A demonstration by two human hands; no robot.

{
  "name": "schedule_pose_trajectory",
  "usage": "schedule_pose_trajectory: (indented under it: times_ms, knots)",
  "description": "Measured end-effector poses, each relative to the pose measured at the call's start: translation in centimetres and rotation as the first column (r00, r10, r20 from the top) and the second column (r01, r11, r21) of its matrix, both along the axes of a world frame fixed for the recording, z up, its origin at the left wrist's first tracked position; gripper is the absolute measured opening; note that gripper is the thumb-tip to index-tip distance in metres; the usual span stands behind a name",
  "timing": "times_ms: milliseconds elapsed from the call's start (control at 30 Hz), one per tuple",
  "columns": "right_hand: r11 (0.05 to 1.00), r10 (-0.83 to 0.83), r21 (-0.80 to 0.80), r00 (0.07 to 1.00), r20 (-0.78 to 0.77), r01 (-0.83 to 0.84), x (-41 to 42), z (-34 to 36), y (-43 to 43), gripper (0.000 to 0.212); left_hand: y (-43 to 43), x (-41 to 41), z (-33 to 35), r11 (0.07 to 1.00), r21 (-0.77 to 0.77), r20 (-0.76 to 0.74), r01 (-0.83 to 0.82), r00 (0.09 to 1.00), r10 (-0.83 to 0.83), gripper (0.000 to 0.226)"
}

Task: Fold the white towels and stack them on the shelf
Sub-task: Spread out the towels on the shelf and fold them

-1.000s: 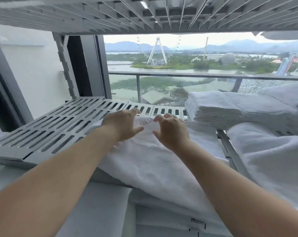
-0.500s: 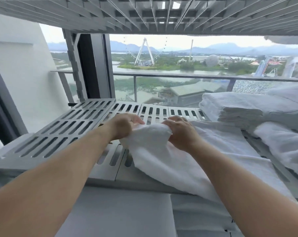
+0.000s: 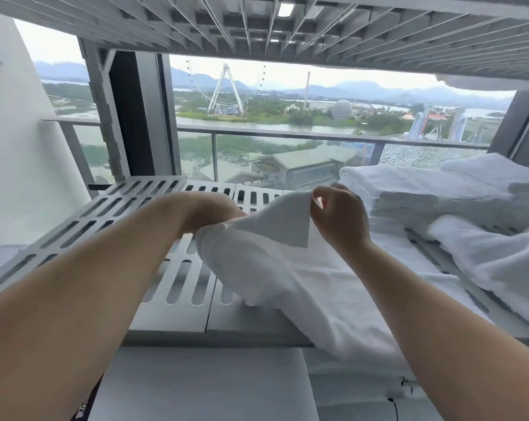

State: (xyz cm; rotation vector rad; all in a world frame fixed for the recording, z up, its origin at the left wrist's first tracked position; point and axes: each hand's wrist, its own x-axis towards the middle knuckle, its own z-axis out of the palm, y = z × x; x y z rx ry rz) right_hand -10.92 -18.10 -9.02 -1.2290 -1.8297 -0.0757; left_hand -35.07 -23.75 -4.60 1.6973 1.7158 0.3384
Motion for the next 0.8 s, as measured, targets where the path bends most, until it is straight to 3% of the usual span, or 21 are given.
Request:
schedule_pose_trajectory:
  times_ms: [100,167,200,267,333,433,500,633,800]
  knots:
    - [0.997,0.012,-0.076,0.996,-0.092,-0.019,-1.0,0.8,0.5,0.015,-0.5,0.5,0.1,0.963,-0.251,-0.12,-0.096,0.99,0.068,0.017]
    - [0.994,0.045,-0.091,0.992,-0.115,-0.055,-2.1,0.9,0.8,0.012,-0.9,0.2,-0.1,0.954,-0.267,-0.183,-0.139,0.979,0.091,0.018]
    - [0.993,0.058,-0.099,0.992,-0.112,-0.069,-2.6,0.8,1.1,0.012,-1.0,-0.1,-0.1,0.953,-0.273,-0.139,-0.134,0.985,0.099,0.022]
    - [0.989,0.063,-0.124,0.991,-0.115,-0.077,-3.4,0.3,1.8,0.012,-1.3,-1.3,0.1,0.943,-0.322,0.101,-0.085,0.987,0.124,0.044]
    - [0.988,0.022,-0.146,0.989,-0.145,-0.044,-3.9,-0.1,2.7,0.016,-1.5,-2.7,0.5,0.926,-0.374,0.314,-0.041,0.934,0.168,0.069]
    - [0.979,-0.059,-0.203,0.982,-0.18,0.022,-4.2,-0.3,4.0,0.02,-1.5,-3.9,1.7,0.905,-0.419,0.345,-0.08,0.907,0.24,0.067]
    - [0.971,-0.061,-0.238,0.983,-0.176,0.017,-4.7,-0.3,4.4,0.021,-1.4,-4.0,2.4,0.912,-0.371,0.228,-0.177,0.934,0.275,0.063]
    - [0.945,0.009,-0.325,0.997,-0.08,-0.035,-6.2,-0.8,4.6,0.019,-1.1,-3.8,1.6,0.957,-0.098,0.029,-0.272,0.961,0.276,0.051]
    - [0.936,0.086,-0.338,0.995,-0.049,-0.098,-7.3,-1.2,5.2,0.016,-0.8,-2.5,0.3,0.998,0.025,-0.014,-0.056,0.998,0.056,0.081]
